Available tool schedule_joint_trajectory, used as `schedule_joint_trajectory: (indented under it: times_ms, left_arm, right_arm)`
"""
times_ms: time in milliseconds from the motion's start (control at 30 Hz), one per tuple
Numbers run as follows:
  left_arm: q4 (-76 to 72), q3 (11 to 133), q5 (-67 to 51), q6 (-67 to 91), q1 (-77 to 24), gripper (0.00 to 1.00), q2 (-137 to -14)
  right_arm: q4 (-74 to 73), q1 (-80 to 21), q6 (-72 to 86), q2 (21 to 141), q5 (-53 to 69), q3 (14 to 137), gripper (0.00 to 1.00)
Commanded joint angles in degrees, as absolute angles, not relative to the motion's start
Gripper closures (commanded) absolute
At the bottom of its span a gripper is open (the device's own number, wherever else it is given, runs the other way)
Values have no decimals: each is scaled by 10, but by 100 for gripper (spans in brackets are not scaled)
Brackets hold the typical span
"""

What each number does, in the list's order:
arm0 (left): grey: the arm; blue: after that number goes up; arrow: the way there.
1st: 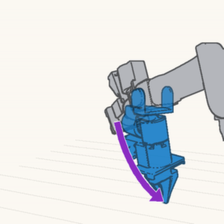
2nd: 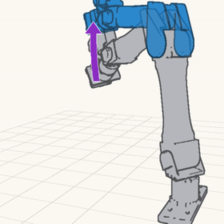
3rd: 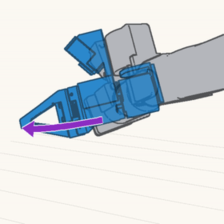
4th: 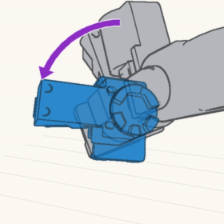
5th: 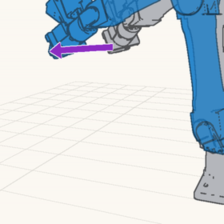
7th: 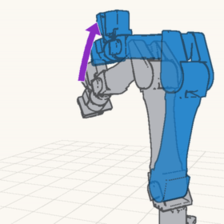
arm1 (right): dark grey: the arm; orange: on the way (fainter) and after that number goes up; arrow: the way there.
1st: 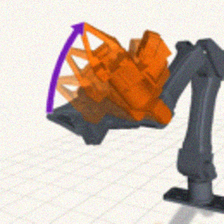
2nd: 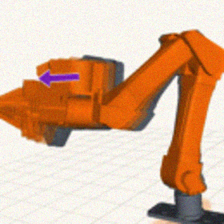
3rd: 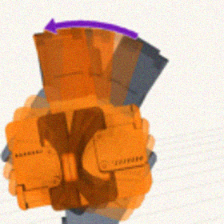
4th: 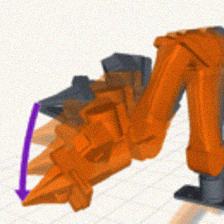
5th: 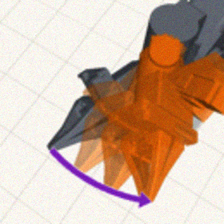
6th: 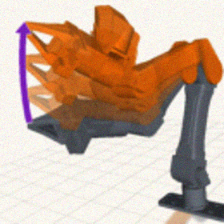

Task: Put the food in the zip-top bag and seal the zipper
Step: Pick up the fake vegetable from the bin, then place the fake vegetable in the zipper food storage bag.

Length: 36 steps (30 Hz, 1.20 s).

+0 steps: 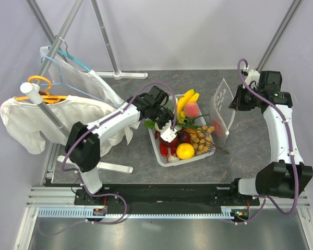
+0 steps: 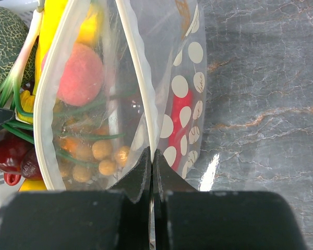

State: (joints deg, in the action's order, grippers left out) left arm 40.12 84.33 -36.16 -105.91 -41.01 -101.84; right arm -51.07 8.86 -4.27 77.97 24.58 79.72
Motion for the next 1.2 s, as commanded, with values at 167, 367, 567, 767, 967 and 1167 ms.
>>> schedule_joint_trajectory:
  times_ms: [167,367,567,767,967,1167]
  left_arm:
    - [383,828,-388,-1079,-416,93,-974]
    - [388,833,-389,-1071,-416,98,-941]
    - [388,858,-393,-1050,-414,98,-919]
    - [389,866,-403,-1049,-414,98,-886]
    - [395,882,-418,-1034,-413,98,-853]
    - [343,939,-497,-826,-412,98,-825]
  right_arm:
    - [-510,91,-41,780,248,809,100]
    - [-509,91,-37,781,253,810,100]
    - [-506,91,-36,782,258,809,100]
    - [-501,91,-31,780,257,809,100]
    - [-497,91,-26,780,255,810,100]
    - [-480,91,-9,776,262,807,100]
